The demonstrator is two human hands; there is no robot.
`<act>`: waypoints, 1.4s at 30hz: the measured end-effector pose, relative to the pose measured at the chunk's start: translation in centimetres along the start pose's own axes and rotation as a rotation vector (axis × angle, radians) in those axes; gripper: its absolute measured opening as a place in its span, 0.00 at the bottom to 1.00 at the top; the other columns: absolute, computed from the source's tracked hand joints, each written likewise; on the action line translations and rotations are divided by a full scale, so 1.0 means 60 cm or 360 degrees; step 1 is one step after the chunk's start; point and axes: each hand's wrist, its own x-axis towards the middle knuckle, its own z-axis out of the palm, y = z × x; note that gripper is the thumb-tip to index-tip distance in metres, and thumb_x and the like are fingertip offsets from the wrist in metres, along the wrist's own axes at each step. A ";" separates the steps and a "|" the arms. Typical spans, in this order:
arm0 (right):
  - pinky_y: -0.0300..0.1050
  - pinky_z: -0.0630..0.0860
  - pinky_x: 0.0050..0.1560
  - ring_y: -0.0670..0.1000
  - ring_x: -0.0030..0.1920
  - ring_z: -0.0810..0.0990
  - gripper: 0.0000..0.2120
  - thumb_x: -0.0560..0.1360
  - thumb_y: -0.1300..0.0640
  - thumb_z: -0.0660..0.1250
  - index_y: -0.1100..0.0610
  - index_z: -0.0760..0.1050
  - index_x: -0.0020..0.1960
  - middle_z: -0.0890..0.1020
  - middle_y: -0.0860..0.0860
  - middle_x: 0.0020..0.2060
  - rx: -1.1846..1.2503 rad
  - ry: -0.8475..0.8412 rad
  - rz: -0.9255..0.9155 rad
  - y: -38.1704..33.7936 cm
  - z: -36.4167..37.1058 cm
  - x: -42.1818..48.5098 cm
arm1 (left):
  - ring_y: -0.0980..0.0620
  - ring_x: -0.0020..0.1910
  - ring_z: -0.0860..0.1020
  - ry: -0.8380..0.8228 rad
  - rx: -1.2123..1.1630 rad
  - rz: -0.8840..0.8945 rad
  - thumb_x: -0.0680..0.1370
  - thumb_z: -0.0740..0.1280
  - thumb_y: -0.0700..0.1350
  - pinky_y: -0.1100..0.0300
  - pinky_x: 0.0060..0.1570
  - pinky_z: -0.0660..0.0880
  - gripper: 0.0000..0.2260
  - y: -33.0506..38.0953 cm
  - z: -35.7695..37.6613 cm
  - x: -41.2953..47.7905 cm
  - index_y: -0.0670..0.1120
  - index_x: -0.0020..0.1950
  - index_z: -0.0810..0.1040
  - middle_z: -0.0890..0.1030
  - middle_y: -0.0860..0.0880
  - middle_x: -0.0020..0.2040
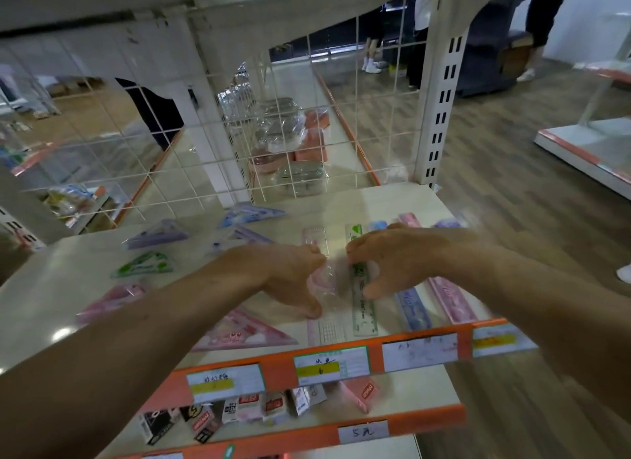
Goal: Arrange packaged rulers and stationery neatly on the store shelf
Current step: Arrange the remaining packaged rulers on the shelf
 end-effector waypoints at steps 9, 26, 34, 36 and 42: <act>0.52 0.65 0.67 0.54 0.66 0.71 0.26 0.76 0.46 0.64 0.51 0.65 0.71 0.72 0.50 0.67 -0.0039 0.0210 0.0215 -0.001 -0.063 0.071 | 0.48 0.72 0.63 0.0165 -0.0128 0.0047 0.74 0.68 0.58 0.50 0.70 0.63 0.35 0.004 -0.003 0.007 0.50 0.77 0.57 0.60 0.51 0.75; 0.43 0.68 0.55 0.51 0.56 0.73 0.26 0.73 0.50 0.70 0.48 0.68 0.69 0.74 0.49 0.63 0.0132 0.0249 0.0167 0.000 -0.044 0.054 | 0.41 0.69 0.63 0.0139 -0.0037 0.0067 0.77 0.61 0.58 0.48 0.66 0.64 0.31 0.033 0.010 0.003 0.61 0.76 0.52 0.59 0.53 0.75; 0.54 0.61 0.70 0.51 0.70 0.64 0.26 0.74 0.44 0.66 0.43 0.65 0.71 0.69 0.46 0.68 -0.0078 0.0417 0.0052 0.017 -0.055 -0.032 | 0.46 0.76 0.53 0.0196 -0.0086 0.0123 0.78 0.62 0.56 0.51 0.71 0.55 0.33 0.039 0.002 -0.010 0.60 0.77 0.47 0.47 0.53 0.79; 0.55 0.58 0.71 0.50 0.72 0.61 0.25 0.75 0.43 0.64 0.43 0.65 0.71 0.70 0.45 0.68 -0.0143 0.0390 -0.0039 0.002 -0.033 -0.048 | 0.48 0.76 0.55 0.0184 -0.0093 0.0120 0.78 0.62 0.56 0.52 0.71 0.58 0.33 0.042 0.002 -0.010 0.57 0.78 0.48 0.50 0.52 0.78; 0.57 0.61 0.67 0.52 0.66 0.66 0.25 0.74 0.35 0.60 0.51 0.72 0.63 0.75 0.49 0.60 -0.0242 0.0314 -0.0047 -0.033 0.021 -0.049 | 0.47 0.72 0.62 0.0070 -0.0018 -0.0093 0.76 0.63 0.60 0.49 0.69 0.64 0.34 0.034 0.011 -0.012 0.46 0.76 0.56 0.60 0.48 0.75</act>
